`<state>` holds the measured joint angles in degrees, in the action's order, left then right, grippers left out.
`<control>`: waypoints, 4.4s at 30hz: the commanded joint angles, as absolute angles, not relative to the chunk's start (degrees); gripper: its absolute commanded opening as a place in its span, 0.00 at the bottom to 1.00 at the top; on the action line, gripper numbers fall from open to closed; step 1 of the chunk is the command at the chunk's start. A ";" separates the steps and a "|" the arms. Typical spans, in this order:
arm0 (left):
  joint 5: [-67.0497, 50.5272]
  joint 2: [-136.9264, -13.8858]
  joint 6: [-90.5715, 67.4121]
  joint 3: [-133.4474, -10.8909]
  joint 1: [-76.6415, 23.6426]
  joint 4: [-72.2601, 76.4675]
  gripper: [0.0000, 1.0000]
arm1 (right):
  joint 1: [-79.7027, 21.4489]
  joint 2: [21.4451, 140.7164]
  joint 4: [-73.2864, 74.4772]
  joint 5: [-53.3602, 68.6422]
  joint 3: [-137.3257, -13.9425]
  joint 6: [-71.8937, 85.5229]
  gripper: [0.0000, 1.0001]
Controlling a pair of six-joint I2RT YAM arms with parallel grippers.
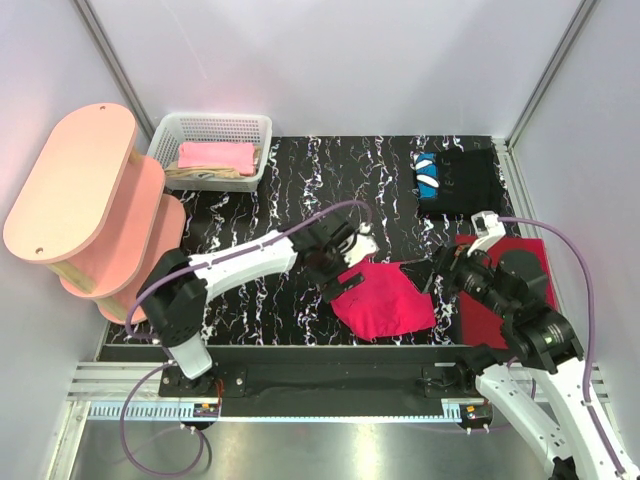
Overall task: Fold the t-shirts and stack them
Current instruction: Move the tshirt to the center of the board, then flatten out the tshirt
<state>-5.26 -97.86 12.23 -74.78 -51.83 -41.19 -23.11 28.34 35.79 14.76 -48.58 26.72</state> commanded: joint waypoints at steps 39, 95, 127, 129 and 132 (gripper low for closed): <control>-25.84 -124.19 3.69 -99.22 -39.29 -43.15 0.00 | -23.38 36.83 35.16 16.70 -48.43 29.44 0.95; -9.93 -86.31 15.47 -122.61 -52.38 -59.24 0.00 | -23.38 34.45 27.43 25.74 -46.15 29.97 0.91; -7.91 -88.68 16.52 -123.58 -54.67 -60.03 0.00 | -30.50 51.59 4.92 34.28 -40.16 27.51 0.13; -7.47 -88.77 16.61 -123.40 -54.67 -59.94 0.00 | -31.20 51.50 5.80 34.36 -40.95 28.03 0.01; -5.19 -89.30 16.79 -122.96 -54.67 -59.33 0.00 | -32.69 50.28 9.31 33.84 -44.37 28.13 0.00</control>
<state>-7.92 -88.88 16.29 -121.51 -54.39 -62.06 -30.63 51.72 7.99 32.69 -38.70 27.64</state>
